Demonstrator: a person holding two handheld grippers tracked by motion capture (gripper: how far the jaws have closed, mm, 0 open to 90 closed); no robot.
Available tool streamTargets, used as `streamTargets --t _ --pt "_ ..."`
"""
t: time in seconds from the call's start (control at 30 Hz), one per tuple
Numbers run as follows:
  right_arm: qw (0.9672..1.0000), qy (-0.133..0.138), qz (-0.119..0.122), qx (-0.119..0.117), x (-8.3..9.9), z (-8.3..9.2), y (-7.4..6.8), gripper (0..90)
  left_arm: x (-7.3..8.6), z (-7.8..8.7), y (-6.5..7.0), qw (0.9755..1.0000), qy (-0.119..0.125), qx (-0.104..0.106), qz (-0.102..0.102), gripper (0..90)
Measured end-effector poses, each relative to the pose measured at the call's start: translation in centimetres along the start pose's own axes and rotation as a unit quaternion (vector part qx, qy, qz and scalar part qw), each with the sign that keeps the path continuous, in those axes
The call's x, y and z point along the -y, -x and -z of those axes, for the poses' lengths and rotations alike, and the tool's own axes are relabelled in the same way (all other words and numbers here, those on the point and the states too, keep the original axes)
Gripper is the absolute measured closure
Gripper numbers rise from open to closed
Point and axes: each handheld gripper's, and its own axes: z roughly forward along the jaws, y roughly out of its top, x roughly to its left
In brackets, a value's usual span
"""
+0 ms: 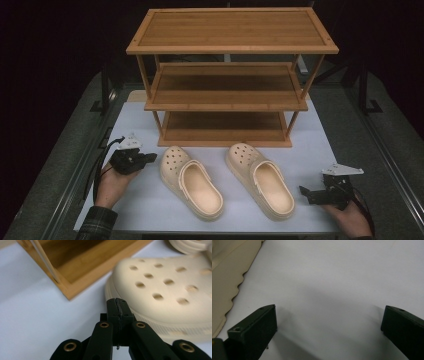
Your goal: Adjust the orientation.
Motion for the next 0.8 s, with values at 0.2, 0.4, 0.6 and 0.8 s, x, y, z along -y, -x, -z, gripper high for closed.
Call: streamTargets --t 0.2,0.4,0.6,0.8 --pt "1.0 -0.001 0.001 0.0 0.0 0.0 0.0 0.0 1.2 0.1 1.1 0.9998 -0.02 0.009 0.001 90.0" --pt "1.0 -0.001 0.001 0.0 0.0 0.0 0.0 0.0 1.1 -0.7 1.4 0.9993 -0.026 0.026 -0.002 90.0" --pt "1.0 0.0 0.0 0.0 0.0 0.0 0.0 0.0 0.9 -1.3 1.6 0.9991 -0.035 0.022 -0.007 90.0" --pt "1.0 -0.001 0.001 0.0 0.0 0.0 0.0 0.0 0.6 -2.0 1.4 0.999 -0.039 0.02 -0.008 90.0"
